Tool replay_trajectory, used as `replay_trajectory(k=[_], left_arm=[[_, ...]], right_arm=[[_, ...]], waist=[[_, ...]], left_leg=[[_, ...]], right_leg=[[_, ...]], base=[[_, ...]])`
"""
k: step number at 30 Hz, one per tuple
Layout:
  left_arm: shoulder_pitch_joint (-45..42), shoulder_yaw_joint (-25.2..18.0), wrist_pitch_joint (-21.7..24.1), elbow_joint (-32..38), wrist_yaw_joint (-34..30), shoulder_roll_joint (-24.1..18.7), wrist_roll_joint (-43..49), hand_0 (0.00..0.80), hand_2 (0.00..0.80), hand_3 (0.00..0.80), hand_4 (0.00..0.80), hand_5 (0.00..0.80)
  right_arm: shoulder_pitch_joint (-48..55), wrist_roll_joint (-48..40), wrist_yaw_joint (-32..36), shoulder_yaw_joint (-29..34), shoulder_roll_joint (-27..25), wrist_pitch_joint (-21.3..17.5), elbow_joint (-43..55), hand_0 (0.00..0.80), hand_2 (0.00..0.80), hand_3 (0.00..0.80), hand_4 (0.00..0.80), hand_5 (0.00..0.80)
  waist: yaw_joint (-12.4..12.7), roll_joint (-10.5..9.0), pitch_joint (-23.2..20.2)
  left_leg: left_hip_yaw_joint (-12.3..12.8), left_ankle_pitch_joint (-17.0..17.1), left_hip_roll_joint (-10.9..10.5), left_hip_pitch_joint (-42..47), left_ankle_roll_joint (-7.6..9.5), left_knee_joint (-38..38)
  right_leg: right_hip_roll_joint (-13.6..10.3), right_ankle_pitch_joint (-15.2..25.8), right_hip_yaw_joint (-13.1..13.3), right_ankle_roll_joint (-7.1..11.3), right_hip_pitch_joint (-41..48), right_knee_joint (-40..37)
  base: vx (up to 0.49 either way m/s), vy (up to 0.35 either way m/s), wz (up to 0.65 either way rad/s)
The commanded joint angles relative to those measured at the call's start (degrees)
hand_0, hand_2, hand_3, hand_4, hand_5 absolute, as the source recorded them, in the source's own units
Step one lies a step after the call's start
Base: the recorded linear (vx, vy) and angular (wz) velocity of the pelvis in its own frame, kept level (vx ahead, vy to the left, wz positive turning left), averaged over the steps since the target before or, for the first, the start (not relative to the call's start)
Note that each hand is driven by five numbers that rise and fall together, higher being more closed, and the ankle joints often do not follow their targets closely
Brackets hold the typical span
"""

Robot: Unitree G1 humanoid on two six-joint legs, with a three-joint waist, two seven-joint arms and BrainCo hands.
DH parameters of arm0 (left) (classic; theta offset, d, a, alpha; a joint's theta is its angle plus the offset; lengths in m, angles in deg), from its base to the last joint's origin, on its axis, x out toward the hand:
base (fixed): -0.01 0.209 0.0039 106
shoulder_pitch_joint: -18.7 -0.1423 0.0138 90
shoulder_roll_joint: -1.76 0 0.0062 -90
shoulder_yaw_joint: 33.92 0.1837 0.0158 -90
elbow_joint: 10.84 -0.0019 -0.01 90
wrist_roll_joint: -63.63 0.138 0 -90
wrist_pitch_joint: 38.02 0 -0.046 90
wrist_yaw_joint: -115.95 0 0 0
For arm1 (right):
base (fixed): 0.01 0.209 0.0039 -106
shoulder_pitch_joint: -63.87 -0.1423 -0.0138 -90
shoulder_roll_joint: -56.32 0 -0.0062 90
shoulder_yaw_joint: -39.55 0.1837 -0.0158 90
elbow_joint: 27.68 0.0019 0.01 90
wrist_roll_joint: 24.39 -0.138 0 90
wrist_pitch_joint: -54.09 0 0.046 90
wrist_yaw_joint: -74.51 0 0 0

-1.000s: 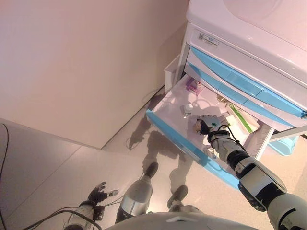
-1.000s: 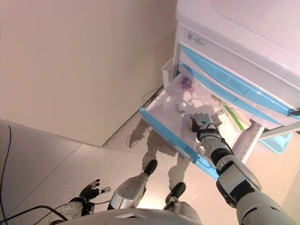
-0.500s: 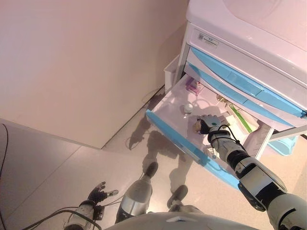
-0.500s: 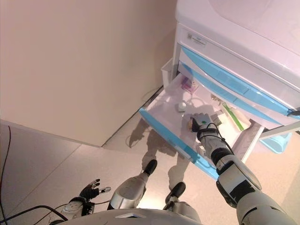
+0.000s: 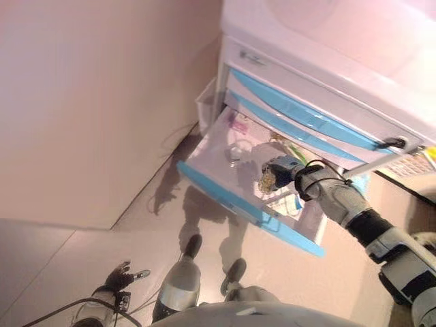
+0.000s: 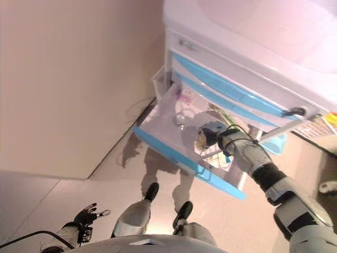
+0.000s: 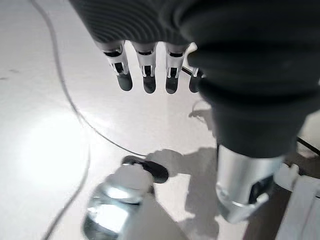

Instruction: Open the drawer and pick up the medicine

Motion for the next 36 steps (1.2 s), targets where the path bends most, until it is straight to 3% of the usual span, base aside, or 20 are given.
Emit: replay_trajectory(k=[1,4,7,14,19,28,36], left_arm=[[-0.6,-0.25,-0.88,-2.6,0.37,-0.45,4.05,0.0,0.0,0.0,0.0,0.0],[-0.2,-0.1,-1.67,-2.19,0.76,-0.43,4.38,0.0,0.0,0.0,0.0,0.0],[0.15,0.31,-2.15,-1.93,1.18,-0.24,4.23,0.0,0.0,0.0,0.0,0.0],[0.35,0.99,-2.11,-2.26,1.58,0.64,3.07,0.0,0.0,0.0,0.0,0.0],[0.14,1.45,-1.7,-4.56,1.82,1.17,2.39,0.0,0.0,0.0,0.0,0.0],[-0.93,2.03,-1.82,-8.27,1.46,0.41,1.54,0.0,0.0,0.0,0.0,0.0],[-1.25,3.91,-1.63,-7.74,1.61,0.02,0.32,0.0,0.0,0.0,0.0,0.0]], right_arm=[[-2.59,-13.67,12.86,1.88,-8.98,-1.03,7.46,0.8,0.8,0.8,0.8,0.8],[-6.67,-24.42,18.47,2.91,-12.78,-0.73,10.15,0.8,0.8,0.8,0.8,0.8],[-11.7,-34.77,18.06,4.0,-15.06,1.19,11.9,0.8,0.8,0.8,0.8,0.8],[-18.45,-47.02,6.7,10.5,-17.54,0.59,8.17,0.8,0.8,0.8,0.8,0.8],[-23.85,-53.28,-0.61,13.15,-20.28,1.58,-1.6,0.8,0.8,0.8,0.8,0.8],[-38.17,-59.45,-8.13,7.04,-24.62,5.54,-22.46,0.8,0.8,0.8,0.8,0.8],[-50.65,-58.73,-11.96,-1.69,-23.06,6.89,-35.93,0.8,0.8,0.8,0.8,0.8]], waist=[[-2.15,-0.24,-5.56],[-3.36,-0.78,-6.83],[-4.44,-0.98,-8.1],[-6.46,-0.61,-10.22],[-7.03,-0.56,-10.99],[-5.42,-0.79,-11.39],[-2.87,-0.67,-10.59]], left_leg=[[1.55,-5.33,-1.53,-0.16,0.89,-0.34],[3.02,-5.91,-1.38,0.95,0.87,-0.34],[4.27,-6.29,-1.22,1.88,0.85,-0.34],[6.24,-7.18,-1.03,3.37,0.89,-0.34],[6.64,-7.66,-1.14,4.28,0.92,-0.34],[5.78,-7.81,-1.71,4.35,1.05,-0.34],[3.75,-7.75,-2.4,4.26,1.3,-0.34]], right_leg=[[0.42,-3.24,1.94,3.03,0.35,4.45],[0.48,-2.86,3.38,3.24,0.64,4.33],[0.48,-2.53,4.55,3.42,0.82,4.38],[0.56,-2.6,6.38,3.53,1.34,4.7],[0.54,-2.77,6.62,3.46,1.97,4.81],[0.49,-2.99,5.78,3.18,2.37,4.74],[0.17,-3.35,4.16,3.05,2.75,4.93]], base=[[0.031,0.037,-0.4],[0.013,0.042,-0.52],[0.013,0.042,-0.34],[0.014,0.041,-0.2],[0.015,0.016,-0.03],[0.005,0.002,0.02],[0.014,0.011,0.12]])
